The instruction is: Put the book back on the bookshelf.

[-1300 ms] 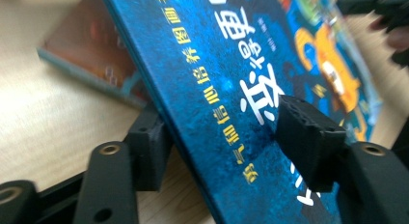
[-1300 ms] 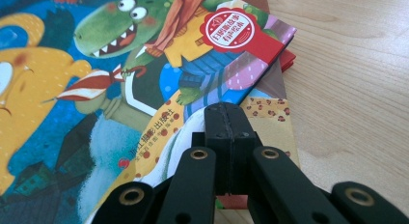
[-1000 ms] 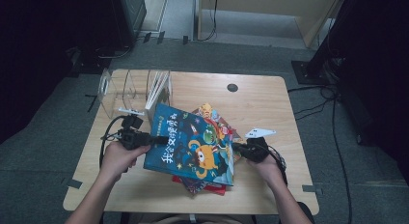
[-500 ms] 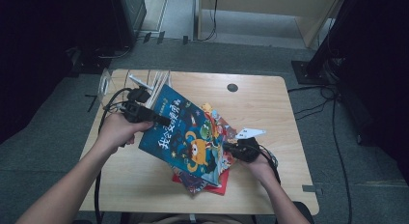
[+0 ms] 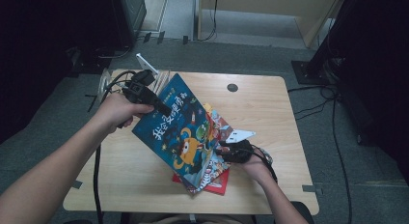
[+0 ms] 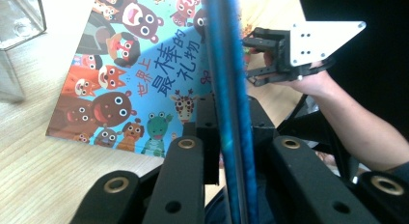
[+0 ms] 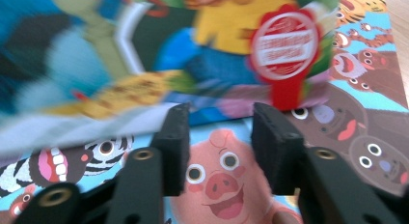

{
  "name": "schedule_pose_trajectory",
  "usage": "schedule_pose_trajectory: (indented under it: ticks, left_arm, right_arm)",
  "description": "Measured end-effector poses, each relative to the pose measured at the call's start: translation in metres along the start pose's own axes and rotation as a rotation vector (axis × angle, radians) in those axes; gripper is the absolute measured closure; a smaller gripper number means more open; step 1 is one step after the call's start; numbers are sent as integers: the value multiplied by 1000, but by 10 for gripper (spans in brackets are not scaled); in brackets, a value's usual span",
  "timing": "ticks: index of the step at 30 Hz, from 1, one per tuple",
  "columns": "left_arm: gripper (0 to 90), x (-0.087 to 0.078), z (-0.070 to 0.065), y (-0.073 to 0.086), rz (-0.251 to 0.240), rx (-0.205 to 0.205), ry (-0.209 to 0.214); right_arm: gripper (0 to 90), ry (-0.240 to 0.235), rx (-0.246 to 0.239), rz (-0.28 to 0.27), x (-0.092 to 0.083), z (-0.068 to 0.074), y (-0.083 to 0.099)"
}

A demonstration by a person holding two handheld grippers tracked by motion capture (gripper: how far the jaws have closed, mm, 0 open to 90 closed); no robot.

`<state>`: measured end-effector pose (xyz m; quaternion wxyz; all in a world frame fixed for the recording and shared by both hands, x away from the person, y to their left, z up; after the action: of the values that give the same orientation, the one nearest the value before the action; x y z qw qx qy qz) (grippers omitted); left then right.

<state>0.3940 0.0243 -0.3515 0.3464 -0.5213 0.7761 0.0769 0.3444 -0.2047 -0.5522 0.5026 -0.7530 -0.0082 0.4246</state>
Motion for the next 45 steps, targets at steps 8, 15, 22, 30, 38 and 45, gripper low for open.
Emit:
schedule_pose_trajectory:
  ticks: [8, 15, 22, 30, 38, 45]
  left_arm:
    - [834, -15, -6, 3, 16, 29, -42]
    - [834, -38, -12, 8, -17, 47, -80]
    - [834, -63, -15, 25, -64, 40, -87]
    - [835, -90, -14, 54, -98, 15, -122]
    - [834, -115, 0, 79, -143, -36, -176]
    - [834, -135, 9, 97, -194, -78, -184]
  right_arm:
    - [521, 14, 9, -2, 0, -3, 2]
    - [497, 26, 37, 9, -1, -9, 2]
    - [441, 44, 49, 3, 3, -15, 2]
    - [401, 57, 95, 6, 10, -19, -3]
    - [378, 61, 81, 5, 15, -23, -7]
    - [372, 53, 97, 3, 17, -25, -8]
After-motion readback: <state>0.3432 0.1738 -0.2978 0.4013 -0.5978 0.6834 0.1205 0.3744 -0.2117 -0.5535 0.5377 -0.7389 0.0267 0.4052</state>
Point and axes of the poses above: each handheld gripper's, and its own axes: x roughly forward along the jaws, y roughly out of its underside, z roughly to its left, the point moved 8 cm from there along x, roughly forward along the jaws, and after that the axes turned 15 degrees about y, right-handed, at the moved point
